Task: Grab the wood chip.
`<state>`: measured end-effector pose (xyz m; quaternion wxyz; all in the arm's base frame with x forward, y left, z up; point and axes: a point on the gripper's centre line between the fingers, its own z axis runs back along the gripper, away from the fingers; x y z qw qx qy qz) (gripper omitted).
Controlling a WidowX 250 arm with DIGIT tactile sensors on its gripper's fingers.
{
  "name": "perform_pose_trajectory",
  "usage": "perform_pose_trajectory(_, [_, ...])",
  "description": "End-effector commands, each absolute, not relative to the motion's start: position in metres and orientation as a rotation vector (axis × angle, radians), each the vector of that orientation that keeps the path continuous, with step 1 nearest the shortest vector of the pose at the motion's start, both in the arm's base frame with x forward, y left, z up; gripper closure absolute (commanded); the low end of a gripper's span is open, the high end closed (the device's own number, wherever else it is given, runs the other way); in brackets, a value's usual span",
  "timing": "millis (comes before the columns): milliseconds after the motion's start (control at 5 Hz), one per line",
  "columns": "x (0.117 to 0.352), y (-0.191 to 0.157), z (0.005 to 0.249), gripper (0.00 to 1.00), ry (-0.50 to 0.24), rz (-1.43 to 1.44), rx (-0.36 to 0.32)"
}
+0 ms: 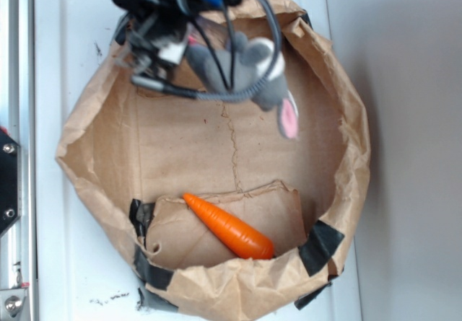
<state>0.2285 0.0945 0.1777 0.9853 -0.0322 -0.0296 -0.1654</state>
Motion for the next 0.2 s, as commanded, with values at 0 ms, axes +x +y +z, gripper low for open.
perform_pose_trajectory(0, [0.1967, 0.0926, 0.2062, 1.0, -0.169, -0.334, 0.032])
